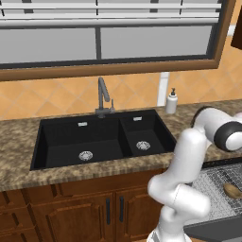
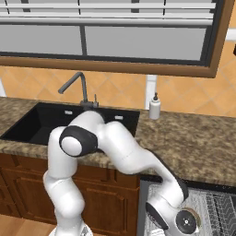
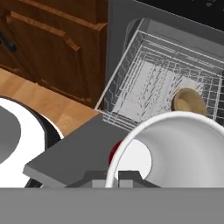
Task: Pick up the cup and bowl from the counter, place them in the dishwasher, and close the dishwasher door.
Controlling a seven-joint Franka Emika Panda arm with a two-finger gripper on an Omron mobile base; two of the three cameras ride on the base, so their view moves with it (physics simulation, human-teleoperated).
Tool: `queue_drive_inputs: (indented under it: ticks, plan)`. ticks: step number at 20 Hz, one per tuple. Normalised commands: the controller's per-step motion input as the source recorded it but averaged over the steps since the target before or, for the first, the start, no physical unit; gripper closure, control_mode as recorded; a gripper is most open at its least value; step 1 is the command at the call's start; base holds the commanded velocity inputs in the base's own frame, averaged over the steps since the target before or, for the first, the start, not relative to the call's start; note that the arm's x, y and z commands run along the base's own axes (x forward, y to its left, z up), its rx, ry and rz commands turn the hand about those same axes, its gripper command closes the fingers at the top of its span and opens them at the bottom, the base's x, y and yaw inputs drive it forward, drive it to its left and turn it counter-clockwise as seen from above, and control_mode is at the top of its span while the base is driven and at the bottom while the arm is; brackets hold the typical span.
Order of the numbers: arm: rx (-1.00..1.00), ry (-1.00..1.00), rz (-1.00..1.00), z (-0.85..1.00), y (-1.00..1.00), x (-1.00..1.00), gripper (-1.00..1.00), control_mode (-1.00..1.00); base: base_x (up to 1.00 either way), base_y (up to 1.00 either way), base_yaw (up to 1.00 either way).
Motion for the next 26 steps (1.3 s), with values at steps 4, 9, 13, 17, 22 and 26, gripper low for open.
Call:
queue_drive_inputs:
  ticks: [4, 9, 13, 17, 22, 26]
  plan:
    - [0.00, 0.00, 0.01, -0.16, -0.29, 0.67, 1.00, -1.00, 0.00, 0.00, 0.00]
    - [0.00, 0.00, 0.06, -0.45, -0.06, 0.39, 1.00, -1.00, 0.00, 0.00, 0.00]
    - [0.00, -0.03, 0.06, -0.70, 0.00, 0.18, 1.00, -1.00, 0.00, 0.00, 0.00]
    - [0.02, -0.08, 0.07, -0.55, -0.08, 0.43, 1.00, -1.00, 0.00, 0.00, 0.00]
    - [0.12, -0.09, 0.08, -0.17, -0.21, 0.46, 1.00, -1.00, 0.00, 0.00, 0.00]
    - [0.04, -0.02, 0.03, -0.27, -0.13, 0.37, 1.00, -1.00, 0.00, 0.00, 0.00]
